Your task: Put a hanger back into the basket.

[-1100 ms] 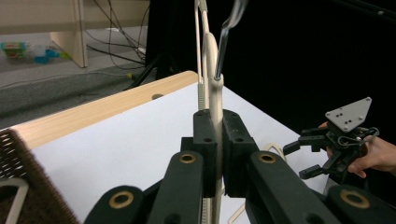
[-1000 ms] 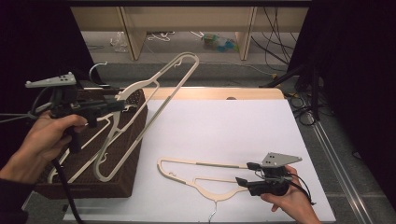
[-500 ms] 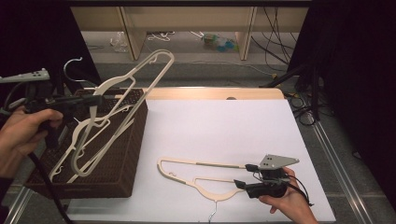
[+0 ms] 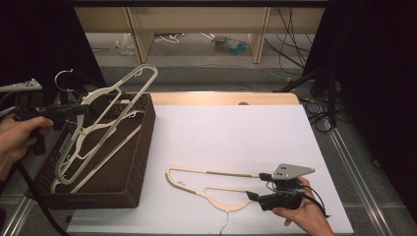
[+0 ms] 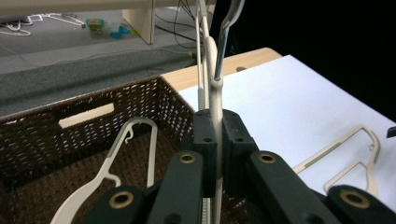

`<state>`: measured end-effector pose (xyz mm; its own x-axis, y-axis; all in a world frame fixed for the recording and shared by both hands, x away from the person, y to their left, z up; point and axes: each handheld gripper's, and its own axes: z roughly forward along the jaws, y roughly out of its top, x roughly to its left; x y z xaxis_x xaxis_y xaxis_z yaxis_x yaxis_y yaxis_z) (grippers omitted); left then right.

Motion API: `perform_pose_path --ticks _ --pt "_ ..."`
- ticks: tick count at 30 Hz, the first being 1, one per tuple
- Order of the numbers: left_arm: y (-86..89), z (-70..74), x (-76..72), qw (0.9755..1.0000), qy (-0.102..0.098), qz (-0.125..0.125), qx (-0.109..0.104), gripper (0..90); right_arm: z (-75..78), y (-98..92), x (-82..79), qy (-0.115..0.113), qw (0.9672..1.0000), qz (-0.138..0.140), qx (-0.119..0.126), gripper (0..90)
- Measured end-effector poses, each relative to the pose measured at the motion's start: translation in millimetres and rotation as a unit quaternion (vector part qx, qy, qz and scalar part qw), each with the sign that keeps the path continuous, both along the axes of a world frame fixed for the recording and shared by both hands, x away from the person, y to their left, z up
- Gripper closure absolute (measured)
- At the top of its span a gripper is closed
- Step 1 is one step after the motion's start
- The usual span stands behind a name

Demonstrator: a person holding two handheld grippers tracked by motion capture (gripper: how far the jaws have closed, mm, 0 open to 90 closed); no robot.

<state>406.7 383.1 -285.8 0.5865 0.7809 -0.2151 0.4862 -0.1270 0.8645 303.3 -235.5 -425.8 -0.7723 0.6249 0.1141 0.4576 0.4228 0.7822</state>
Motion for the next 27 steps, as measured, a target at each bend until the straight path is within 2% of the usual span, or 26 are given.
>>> perform_pose_path --ticks 5,8,12,13,17,19,23,27 --pt "10.8 -10.9 4.6 0.9999 0.008 0.008 0.009 86.1 -1.5 0.0 0.5 -0.004 1.0 0.0 -0.004 24.1" --pt "14.9 -19.4 4.1 0.9999 0.01 0.002 0.012 86.1 -2.0 0.3 0.7 0.004 1.0 0.005 -0.004 24.0" --pt "20.2 -27.3 3.8 0.9996 0.022 0.007 0.018 86.0 -3.9 1.1 1.2 0.003 0.9999 0.008 -0.008 24.0" --pt "22.2 -29.3 4.5 0.9996 0.019 0.005 0.02 86.1 -3.9 1.1 1.2 0.003 0.9999 0.008 -0.008 24.0" --pt "32.0 -39.0 6.5 0.9993 0.03 0.01 0.018 86.0 -3.5 0.9 0.9 0.004 0.9999 0.008 -0.008 24.0" --pt "35.8 -43.6 6.0 0.999 0.034 0.011 0.025 86.1 -3.7 0.5 1.4 0.004 0.9999 0.01 -0.01 24.0" --pt "44.0 -53.6 4.4 0.9984 0.048 0.016 0.026 86.0 -4.4 0.1 1.7 0.007 0.9999 0.007 -0.011 24.1" --pt "48.7 -67.5 4.3 0.9977 0.062 0.016 0.02 86.0 -4.0 0.6 2.0 0.005 0.9999 0.006 -0.01 24.1"
